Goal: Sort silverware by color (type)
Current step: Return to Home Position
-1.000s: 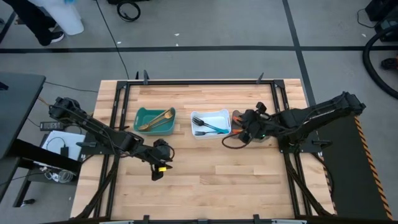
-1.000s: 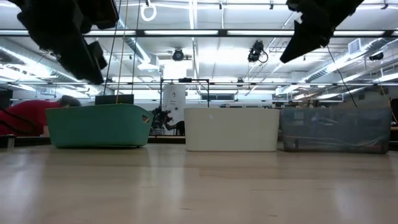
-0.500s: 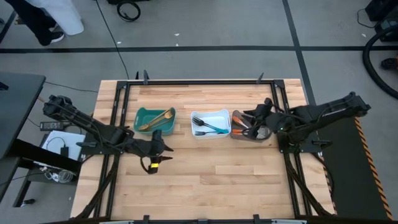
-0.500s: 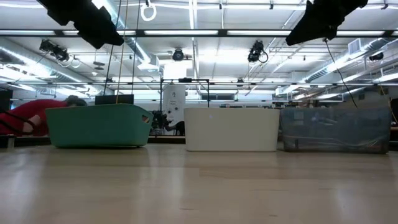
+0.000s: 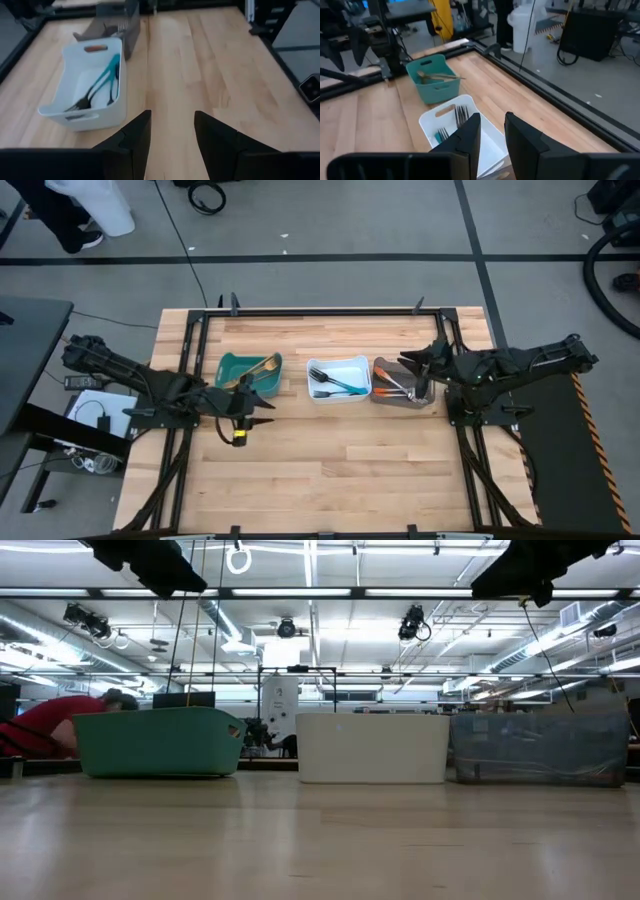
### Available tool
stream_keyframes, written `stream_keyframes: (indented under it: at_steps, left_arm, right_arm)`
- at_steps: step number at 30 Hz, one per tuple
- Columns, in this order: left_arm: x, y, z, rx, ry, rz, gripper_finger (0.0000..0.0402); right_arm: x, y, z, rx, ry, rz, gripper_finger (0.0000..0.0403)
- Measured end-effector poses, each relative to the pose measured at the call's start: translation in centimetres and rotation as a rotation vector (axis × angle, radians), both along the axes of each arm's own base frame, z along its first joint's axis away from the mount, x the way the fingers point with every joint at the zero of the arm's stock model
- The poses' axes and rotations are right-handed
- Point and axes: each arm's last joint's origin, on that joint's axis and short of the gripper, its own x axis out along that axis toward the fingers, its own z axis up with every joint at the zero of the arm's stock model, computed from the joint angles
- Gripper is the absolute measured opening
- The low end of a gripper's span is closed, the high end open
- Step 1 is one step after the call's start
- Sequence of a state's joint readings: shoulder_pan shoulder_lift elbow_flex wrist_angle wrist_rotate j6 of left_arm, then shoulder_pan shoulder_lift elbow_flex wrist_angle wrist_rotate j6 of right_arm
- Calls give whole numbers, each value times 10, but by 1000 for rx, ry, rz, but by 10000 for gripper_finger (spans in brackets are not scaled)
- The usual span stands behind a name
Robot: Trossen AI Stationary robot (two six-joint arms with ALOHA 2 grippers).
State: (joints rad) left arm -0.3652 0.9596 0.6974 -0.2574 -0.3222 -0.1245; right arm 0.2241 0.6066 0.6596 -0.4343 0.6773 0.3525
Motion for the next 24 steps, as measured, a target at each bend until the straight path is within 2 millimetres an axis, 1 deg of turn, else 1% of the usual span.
stream_keyframes:
  at_steps: [3, 8, 12, 17, 21, 24]
  left_arm:
    - [-7, 3, -1, 16, -26, 15, 160]
    - [-28, 17, -17, 24, -53, 95, 160]
    - [-45, 28, -18, -33, -177, 137, 160]
    - [-65, 39, -23, -82, -316, 199, 160]
    - [-77, 46, -27, -91, -376, 239, 160]
    - [-86, 49, -32, -73, -410, 267, 160]
  right_arm:
    - [-5, -1, -4, 0, -58, 13, 94]
    - [-10, -3, -14, 16, -196, 71, 94]
    - [-12, -5, -25, 28, -283, 85, 93]
    - [-11, -10, -42, 30, -331, 89, 93]
    - [-13, -17, -43, 15, -343, 71, 93]
    - [-18, -21, -38, -8, -379, 65, 93]
